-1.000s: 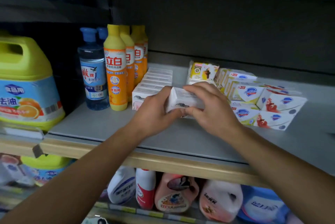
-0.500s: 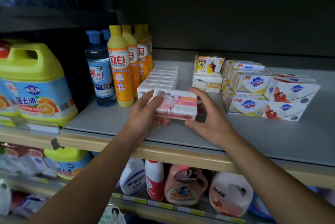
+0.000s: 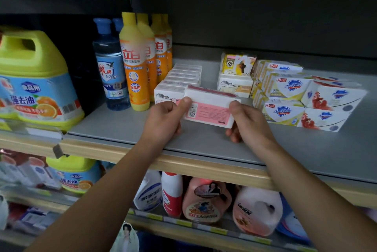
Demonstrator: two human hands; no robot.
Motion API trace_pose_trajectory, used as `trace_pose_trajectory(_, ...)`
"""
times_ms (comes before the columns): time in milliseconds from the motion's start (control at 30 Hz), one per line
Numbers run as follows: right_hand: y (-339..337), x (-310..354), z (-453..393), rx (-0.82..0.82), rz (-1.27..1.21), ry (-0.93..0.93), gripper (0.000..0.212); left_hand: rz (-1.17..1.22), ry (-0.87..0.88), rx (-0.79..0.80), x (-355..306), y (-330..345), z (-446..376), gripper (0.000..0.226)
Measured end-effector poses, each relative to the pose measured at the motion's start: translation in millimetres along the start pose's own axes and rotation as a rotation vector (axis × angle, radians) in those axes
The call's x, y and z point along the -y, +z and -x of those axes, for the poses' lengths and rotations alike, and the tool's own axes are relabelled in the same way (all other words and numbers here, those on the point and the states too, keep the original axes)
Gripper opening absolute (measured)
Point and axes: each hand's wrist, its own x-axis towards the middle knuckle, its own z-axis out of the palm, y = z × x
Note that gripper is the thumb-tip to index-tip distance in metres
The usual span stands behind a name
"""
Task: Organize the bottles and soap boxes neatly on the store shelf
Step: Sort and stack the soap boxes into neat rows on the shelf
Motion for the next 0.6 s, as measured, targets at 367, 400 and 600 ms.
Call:
trace_pose_trajectory(367, 2.1, -0.5, -2.9, 0.01, -0.017, -0.025, 0.037, 0.029, 0.0, 0.027, 2.6, -1.8, -2.3, 0.058)
trace_pose_trajectory(400, 1.8, -0.8, -3.7, 0.016, -0.026, -0.034, 0.033, 0.062, -0.012, 0.05, 2.6, -2.1, -2.6, 0.054)
trace_pose_trajectory(600, -0.5, -5.4, -2.1, 0.226, -0.132, -0.112, 0.043, 0.333, -0.103, 0.107, 2.6, -2.6, -4.9, 0.046)
